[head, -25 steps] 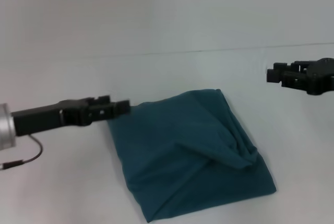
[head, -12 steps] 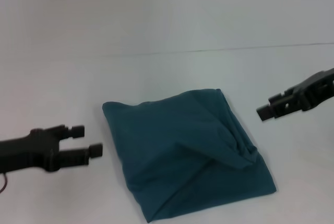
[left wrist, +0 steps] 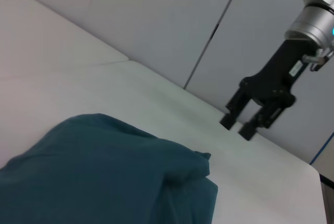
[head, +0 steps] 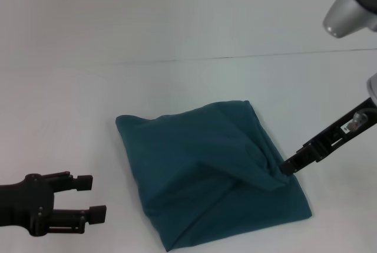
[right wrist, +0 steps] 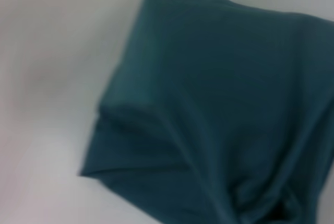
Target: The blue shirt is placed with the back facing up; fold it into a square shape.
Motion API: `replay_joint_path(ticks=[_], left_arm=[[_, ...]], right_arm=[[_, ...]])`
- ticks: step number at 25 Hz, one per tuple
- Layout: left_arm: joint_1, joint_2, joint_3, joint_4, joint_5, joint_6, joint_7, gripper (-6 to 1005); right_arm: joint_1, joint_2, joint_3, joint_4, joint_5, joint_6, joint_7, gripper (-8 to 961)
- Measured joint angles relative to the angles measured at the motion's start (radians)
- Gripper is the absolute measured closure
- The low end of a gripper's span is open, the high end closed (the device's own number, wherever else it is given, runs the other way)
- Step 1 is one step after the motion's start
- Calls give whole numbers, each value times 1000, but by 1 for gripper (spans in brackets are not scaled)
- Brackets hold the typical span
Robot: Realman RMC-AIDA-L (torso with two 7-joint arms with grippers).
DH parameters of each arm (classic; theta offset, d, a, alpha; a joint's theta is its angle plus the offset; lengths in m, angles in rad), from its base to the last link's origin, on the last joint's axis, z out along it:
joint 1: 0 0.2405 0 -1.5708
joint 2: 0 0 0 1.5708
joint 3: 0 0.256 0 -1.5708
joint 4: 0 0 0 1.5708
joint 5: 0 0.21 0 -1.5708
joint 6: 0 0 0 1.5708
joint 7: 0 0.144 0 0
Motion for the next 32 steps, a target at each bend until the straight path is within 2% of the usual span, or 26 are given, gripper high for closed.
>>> replay_joint_path(ticks=[3,13,17,22,32], left_arm=[[1,-2,9,-2,6,-1,2,95],[5,-4,13,-12,18,-1,10,95],[5,-3,12,-12,22,-1,11,95],[5,-5,12,-12,23,-5,11,95],[-1,-10,12,-12,23,-10,12,95]], right_arm=[[-2,19,-24,24,-59,49,8,376],[-6,22,-191,146,26,112,52,376],[5,22,-209,207,41,144,55,383],[31,17,-214,346,36,254,46,400],[49,20,-211,404,41,412,47,435]])
